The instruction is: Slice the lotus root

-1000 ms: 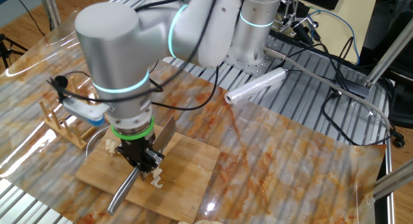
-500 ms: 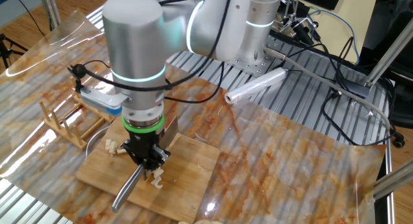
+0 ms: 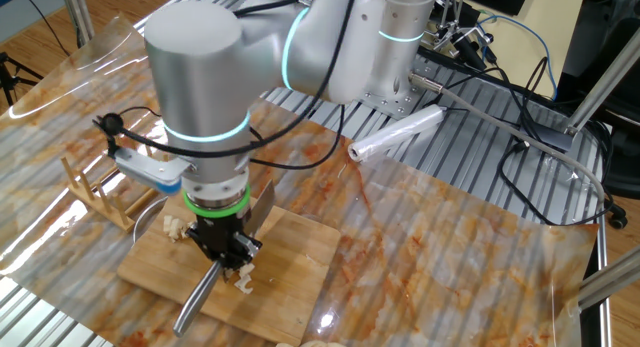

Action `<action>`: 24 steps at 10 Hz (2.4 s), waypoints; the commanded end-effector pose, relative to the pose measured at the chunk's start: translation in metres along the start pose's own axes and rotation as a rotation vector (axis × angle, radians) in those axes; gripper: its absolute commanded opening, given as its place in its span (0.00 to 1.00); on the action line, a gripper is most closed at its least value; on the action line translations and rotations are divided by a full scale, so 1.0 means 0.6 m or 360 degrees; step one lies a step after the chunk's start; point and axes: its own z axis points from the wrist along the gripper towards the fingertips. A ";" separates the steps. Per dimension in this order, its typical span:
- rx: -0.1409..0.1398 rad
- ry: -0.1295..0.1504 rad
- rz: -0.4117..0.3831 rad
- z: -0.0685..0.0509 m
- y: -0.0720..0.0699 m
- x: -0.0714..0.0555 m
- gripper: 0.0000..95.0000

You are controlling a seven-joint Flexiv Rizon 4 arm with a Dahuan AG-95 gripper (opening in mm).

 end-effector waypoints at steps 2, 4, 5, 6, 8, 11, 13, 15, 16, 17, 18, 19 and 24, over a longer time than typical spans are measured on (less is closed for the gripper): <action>-0.0041 -0.0007 0.0027 0.000 0.002 0.006 0.00; -0.0031 0.0005 0.0019 0.000 0.002 0.006 0.00; -0.0004 0.0018 0.0004 0.001 0.003 0.006 0.00; -0.0003 0.0025 0.0003 0.000 0.003 0.006 0.00; -0.0005 0.0061 0.0001 -0.010 0.003 0.005 0.00; 0.0004 0.0069 -0.0007 -0.011 0.003 0.005 0.00; 0.0029 0.0075 -0.0038 -0.023 0.001 0.006 0.00; 0.0072 0.0077 -0.0070 -0.031 -0.002 0.006 0.00; 0.0071 0.0076 -0.0066 -0.032 -0.002 0.006 0.00; 0.0066 0.0079 -0.0063 -0.025 -0.001 0.005 0.00; 0.0052 0.0073 -0.0059 -0.002 0.002 0.002 0.00; 0.0042 0.0067 -0.0056 0.010 0.004 0.001 0.00; 0.0054 0.0102 -0.0053 -0.004 0.001 0.001 0.00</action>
